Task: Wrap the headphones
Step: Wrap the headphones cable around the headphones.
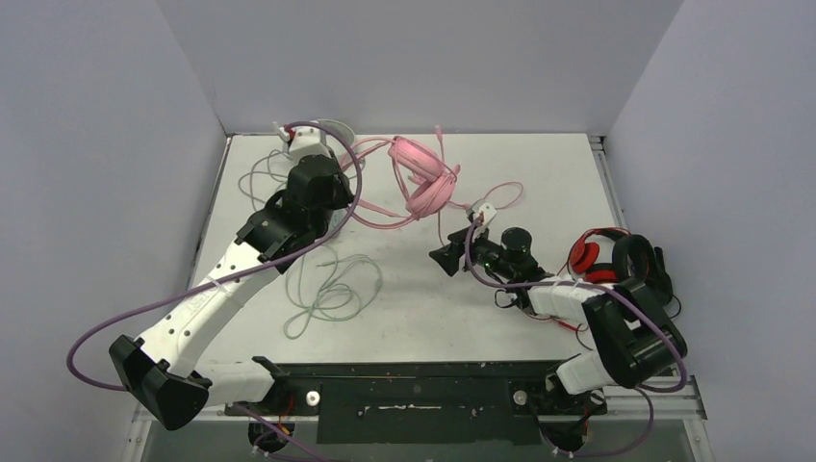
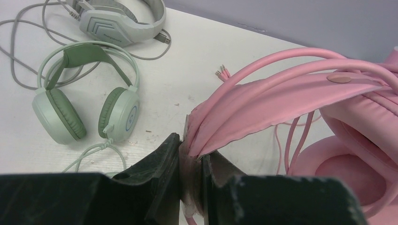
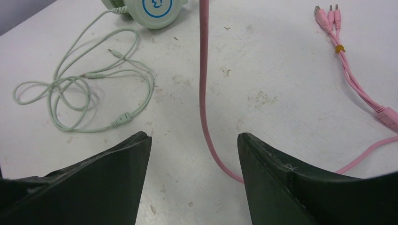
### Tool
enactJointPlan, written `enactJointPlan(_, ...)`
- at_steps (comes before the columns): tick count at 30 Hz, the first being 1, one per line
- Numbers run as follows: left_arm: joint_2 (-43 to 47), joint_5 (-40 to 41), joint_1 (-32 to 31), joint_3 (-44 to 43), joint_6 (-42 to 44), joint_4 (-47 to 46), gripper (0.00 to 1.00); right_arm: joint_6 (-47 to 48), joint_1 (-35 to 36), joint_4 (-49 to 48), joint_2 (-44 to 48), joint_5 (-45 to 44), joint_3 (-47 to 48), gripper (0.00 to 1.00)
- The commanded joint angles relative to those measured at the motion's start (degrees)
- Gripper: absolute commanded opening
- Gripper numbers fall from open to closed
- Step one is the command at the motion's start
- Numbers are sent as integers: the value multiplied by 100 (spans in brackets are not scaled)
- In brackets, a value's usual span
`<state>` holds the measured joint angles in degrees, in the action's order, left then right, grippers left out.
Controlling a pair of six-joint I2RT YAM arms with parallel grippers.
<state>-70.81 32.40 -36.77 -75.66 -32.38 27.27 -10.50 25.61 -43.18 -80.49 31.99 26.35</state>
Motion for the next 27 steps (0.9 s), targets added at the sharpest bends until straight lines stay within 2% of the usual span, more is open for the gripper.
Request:
enactJointPlan(1,188,-263,56,-504,-367,-607,0,402,34,-1162,-595,75,283,67)
enactJointPlan(8,143,-334,91,-652,-437,-580,0,297,39,-1700,-1451,57,439,55)
enactJointPlan(9,131,-345,98,-667,-441,-563,0,235,40,-1772,-1463,84,433,51)
enactJointPlan(11,107,-348,108,-686,-443,-550,0,126,37,-1758,-1375,265,484,35)
enactJointPlan(12,96,-348,109,-687,-438,-547,0,99,59,-1679,-1201,345,498,25)
enactJointPlan(16,56,-305,158,-663,-419,-527,0,138,188,-996,-172,571,417,2)
enactJointPlan(21,-20,-216,225,-595,-392,-630,0,419,622,698,1618,430,176,0)
enactJointPlan(27,-296,-185,282,-536,-380,-805,0,399,1527,2522,3473,-73,28,0)
